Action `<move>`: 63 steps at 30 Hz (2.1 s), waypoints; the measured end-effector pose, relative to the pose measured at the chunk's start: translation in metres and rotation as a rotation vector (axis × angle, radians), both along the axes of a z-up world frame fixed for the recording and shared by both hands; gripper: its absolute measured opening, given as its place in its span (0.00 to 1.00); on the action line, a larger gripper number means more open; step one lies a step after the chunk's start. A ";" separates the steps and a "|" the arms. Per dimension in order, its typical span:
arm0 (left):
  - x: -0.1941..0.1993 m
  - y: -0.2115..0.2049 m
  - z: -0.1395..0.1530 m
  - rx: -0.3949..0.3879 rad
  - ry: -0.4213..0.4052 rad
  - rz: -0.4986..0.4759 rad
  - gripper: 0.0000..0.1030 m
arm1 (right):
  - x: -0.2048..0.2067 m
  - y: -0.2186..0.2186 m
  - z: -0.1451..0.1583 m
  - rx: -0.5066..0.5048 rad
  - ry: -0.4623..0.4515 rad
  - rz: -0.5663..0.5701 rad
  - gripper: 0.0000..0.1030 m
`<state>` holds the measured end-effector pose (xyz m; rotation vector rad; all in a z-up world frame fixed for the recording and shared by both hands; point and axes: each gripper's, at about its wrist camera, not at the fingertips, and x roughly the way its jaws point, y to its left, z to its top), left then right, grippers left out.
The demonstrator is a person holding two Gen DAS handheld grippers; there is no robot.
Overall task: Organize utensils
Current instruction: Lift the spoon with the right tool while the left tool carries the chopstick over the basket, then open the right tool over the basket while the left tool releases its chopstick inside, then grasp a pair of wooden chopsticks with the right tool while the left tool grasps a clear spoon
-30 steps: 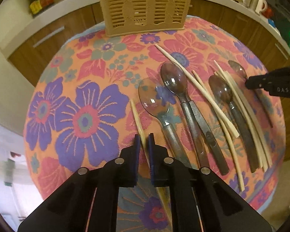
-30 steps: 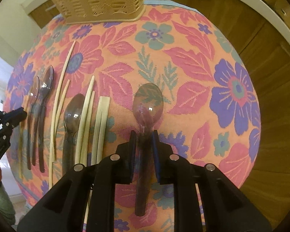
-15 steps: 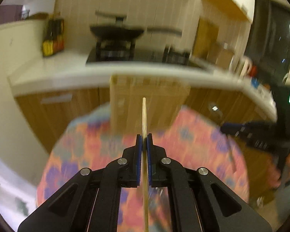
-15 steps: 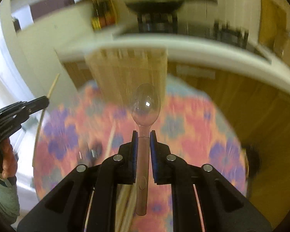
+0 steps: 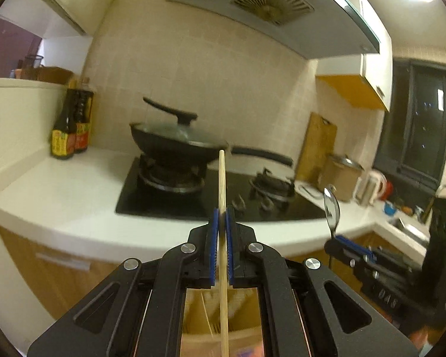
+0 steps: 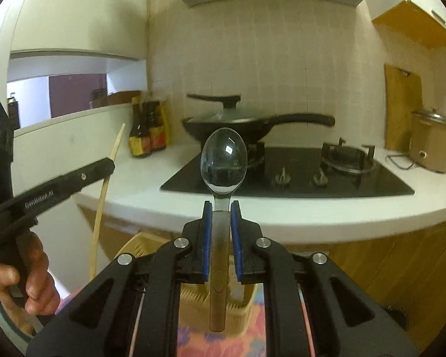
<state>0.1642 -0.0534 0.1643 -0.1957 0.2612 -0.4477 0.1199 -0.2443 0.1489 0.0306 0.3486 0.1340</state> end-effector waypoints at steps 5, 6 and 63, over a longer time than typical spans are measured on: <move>0.020 0.007 0.002 -0.044 -0.050 0.087 0.03 | 0.021 -0.001 -0.013 -0.008 -0.045 -0.029 0.10; 0.025 0.005 -0.002 -0.037 -0.061 0.118 0.03 | 0.024 -0.002 -0.016 -0.007 -0.048 -0.033 0.10; -0.180 0.030 -0.205 0.275 0.683 -0.153 0.44 | -0.167 -0.017 -0.191 0.057 0.777 -0.012 0.22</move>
